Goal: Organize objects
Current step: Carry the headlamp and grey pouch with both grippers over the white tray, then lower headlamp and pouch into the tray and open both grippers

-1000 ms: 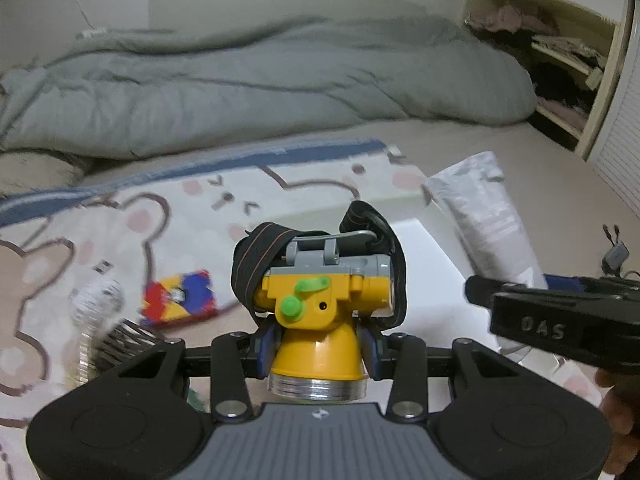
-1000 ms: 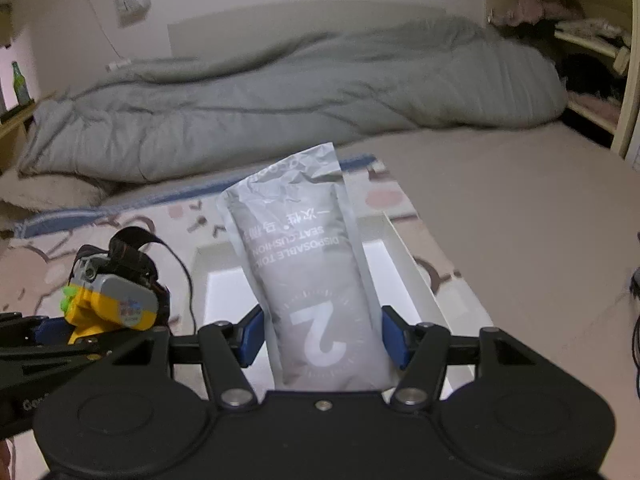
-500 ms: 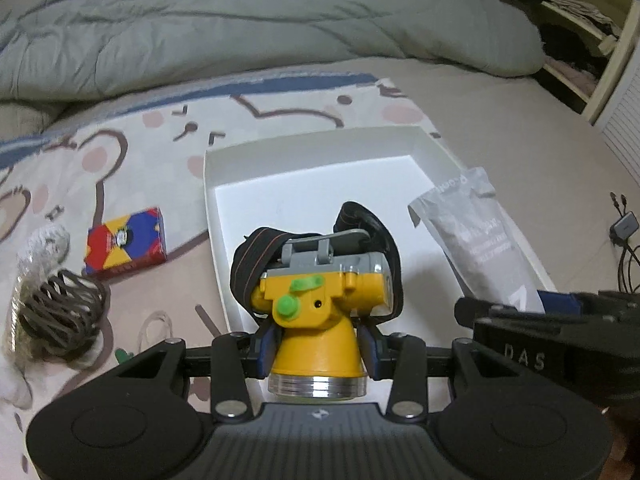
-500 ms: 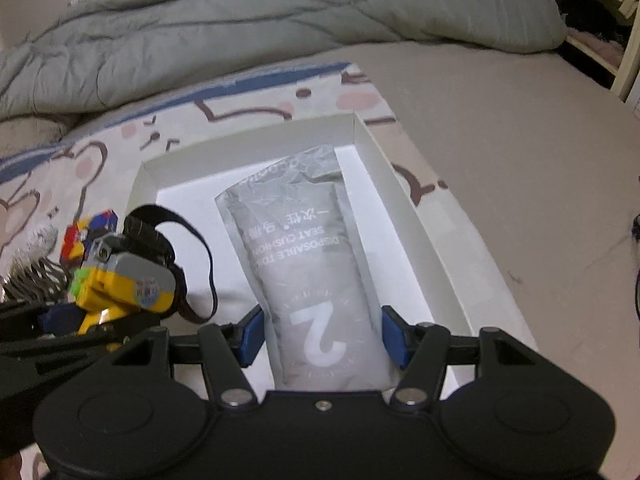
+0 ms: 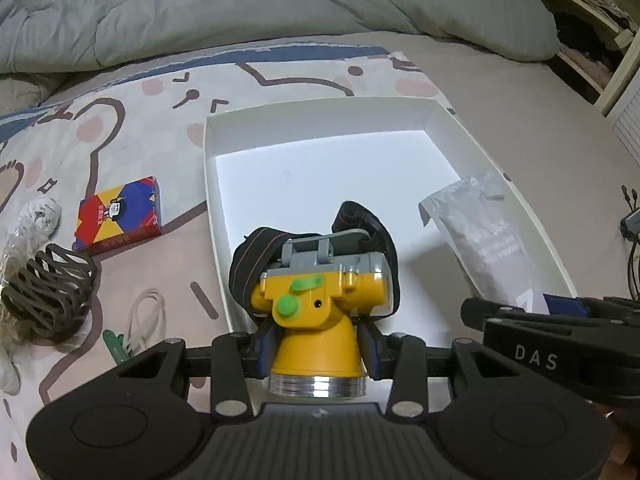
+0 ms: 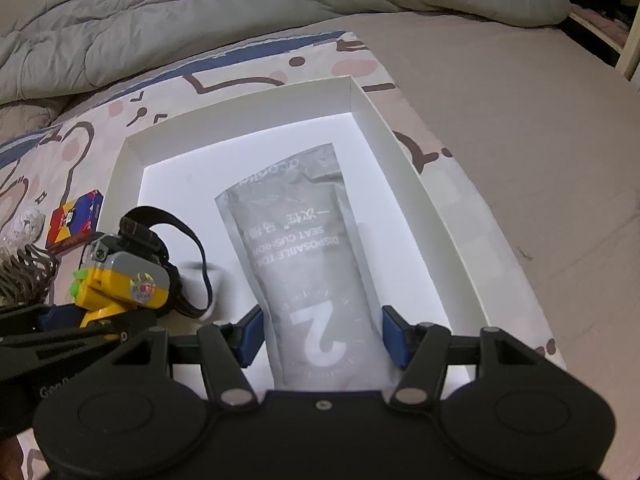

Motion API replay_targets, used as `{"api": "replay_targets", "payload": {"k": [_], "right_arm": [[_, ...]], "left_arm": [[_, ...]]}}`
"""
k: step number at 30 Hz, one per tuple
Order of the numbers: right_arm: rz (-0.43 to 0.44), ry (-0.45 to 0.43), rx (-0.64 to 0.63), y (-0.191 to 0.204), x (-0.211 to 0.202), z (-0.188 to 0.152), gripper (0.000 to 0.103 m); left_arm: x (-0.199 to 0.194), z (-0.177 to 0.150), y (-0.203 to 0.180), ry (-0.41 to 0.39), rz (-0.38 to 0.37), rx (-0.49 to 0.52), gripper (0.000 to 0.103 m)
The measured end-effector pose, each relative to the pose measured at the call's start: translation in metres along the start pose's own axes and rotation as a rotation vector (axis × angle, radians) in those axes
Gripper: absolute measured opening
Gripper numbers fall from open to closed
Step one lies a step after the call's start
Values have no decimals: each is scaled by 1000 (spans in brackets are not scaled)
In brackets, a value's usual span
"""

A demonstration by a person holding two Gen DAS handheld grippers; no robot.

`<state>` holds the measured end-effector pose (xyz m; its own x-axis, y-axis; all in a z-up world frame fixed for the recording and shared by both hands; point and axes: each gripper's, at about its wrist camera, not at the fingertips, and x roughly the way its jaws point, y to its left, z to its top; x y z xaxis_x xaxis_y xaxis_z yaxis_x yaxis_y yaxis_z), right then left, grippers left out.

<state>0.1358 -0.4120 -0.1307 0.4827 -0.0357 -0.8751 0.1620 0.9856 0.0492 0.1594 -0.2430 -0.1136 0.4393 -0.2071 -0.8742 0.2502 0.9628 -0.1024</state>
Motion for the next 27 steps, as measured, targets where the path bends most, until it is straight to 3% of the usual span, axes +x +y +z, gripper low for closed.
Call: {"api": "replay_targets", "payload": {"k": [13, 17, 27], "right_arm": [[-2, -2, 4, -3, 0, -1, 65], [3, 1, -1, -1, 1, -1, 72], [-18, 34, 31, -7, -3, 1, 74]], "left_arm": [[7, -1, 0, 24, 6, 12, 43], [0, 3, -4, -27, 10, 31, 41], [4, 0, -4, 71, 3, 68, 48]]}}
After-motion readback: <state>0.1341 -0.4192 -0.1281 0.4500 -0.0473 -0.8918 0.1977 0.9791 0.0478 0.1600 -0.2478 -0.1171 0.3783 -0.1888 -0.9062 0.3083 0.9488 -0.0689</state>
